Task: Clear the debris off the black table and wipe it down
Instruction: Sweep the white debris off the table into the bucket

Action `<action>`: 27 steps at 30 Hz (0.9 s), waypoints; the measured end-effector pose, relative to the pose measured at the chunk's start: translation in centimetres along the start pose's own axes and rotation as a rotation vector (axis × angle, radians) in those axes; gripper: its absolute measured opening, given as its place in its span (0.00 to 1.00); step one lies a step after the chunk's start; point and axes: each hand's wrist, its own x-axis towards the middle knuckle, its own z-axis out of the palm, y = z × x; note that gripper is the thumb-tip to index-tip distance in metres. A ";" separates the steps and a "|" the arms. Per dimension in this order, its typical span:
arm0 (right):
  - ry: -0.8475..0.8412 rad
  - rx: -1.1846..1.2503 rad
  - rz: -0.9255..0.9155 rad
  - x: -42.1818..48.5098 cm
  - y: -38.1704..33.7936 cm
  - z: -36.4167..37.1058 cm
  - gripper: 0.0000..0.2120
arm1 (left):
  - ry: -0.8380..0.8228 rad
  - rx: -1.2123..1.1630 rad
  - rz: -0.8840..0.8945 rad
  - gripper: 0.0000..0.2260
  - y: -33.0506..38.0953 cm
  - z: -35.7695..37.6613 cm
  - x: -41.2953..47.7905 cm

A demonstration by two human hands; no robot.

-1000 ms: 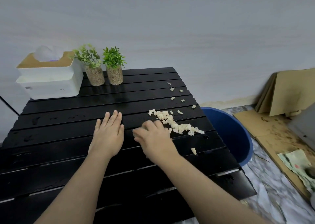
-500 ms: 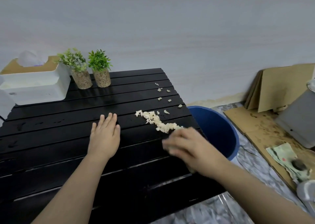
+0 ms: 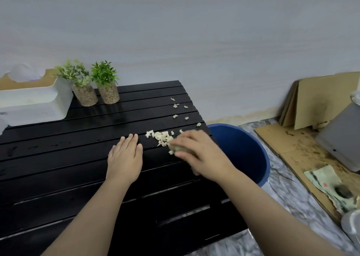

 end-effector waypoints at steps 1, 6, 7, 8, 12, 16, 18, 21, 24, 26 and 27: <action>0.028 0.057 0.016 0.3 0.0 -0.4 0.14 | 0.028 -0.009 -0.010 0.21 0.0 -0.3 0.5; 0.129 0.337 0.108 2.5 1.3 -2.4 0.12 | 0.080 -0.036 -0.003 0.21 -0.1 -1.6 4.7; 0.179 0.468 0.150 3.1 1.9 -3.0 0.12 | 0.074 -0.030 0.003 0.21 -0.3 -1.7 5.5; 0.207 0.615 0.187 3.8 2.7 -3.6 0.11 | 0.064 -0.017 0.009 0.21 -0.5 -1.6 6.2; 0.306 0.780 0.277 7.0 6.5 -4.8 0.08 | 0.012 0.056 0.039 0.22 -1.7 -0.8 7.2; 0.315 0.662 0.436 10.9 10.5 -4.3 0.08 | -0.021 0.094 0.086 0.23 -2.1 0.0 7.3; 0.305 0.590 0.503 13.1 12.6 -3.6 0.07 | -0.028 0.086 0.090 0.23 -2.1 0.3 7.3; 0.270 0.493 0.555 16.5 15.0 -1.6 0.06 | -0.019 0.078 0.089 0.23 -2.2 0.5 7.2; 0.235 0.383 0.570 19.0 16.6 1.5 0.05 | -0.011 0.080 0.091 0.23 -2.2 0.5 7.2; 0.244 0.293 0.578 20.2 17.5 2.8 0.07 | 0.000 0.087 0.090 0.23 -2.1 0.5 7.2; 0.248 0.280 0.586 20.6 17.8 3.1 0.08 | 0.003 0.091 0.088 0.24 -2.1 0.6 7.2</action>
